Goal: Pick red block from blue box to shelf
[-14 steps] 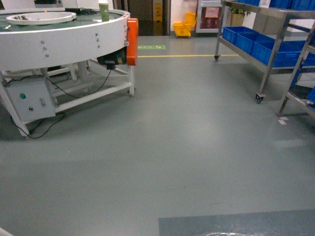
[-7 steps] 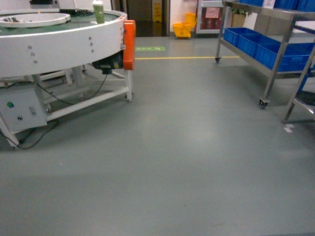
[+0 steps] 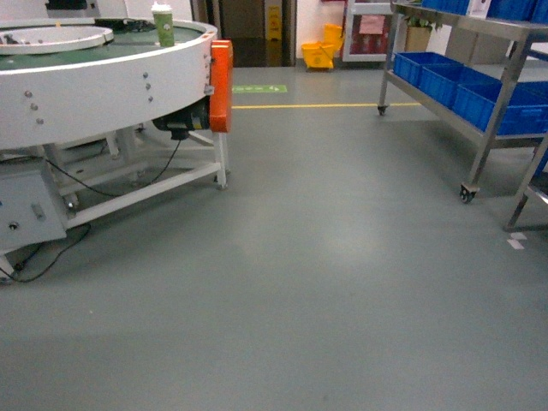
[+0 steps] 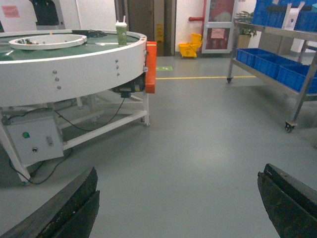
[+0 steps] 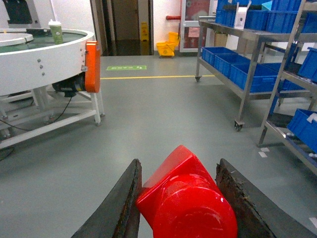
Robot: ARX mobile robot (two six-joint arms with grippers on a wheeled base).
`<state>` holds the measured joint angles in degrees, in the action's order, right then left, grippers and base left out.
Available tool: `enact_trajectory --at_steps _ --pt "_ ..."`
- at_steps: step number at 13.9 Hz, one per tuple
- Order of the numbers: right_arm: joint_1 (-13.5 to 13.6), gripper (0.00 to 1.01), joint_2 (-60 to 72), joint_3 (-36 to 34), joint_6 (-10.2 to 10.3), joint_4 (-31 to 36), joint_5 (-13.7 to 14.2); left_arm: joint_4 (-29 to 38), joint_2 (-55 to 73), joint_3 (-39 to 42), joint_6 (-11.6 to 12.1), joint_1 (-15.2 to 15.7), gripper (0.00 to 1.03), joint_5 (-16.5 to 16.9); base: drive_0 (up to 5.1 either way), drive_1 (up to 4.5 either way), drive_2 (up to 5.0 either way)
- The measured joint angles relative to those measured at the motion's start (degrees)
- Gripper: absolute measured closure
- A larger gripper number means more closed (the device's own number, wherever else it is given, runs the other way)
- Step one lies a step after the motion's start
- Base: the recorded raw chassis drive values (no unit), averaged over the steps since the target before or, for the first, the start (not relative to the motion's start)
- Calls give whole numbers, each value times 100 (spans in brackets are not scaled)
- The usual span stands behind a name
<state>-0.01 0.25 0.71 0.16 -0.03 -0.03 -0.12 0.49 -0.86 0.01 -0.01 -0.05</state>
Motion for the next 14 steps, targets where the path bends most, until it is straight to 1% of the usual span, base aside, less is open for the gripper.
enact_trajectory --at_steps 14 --pt "0 63 0 0 0 -15 0 -11 0 0 0 0 5 2 -3 420 -426"
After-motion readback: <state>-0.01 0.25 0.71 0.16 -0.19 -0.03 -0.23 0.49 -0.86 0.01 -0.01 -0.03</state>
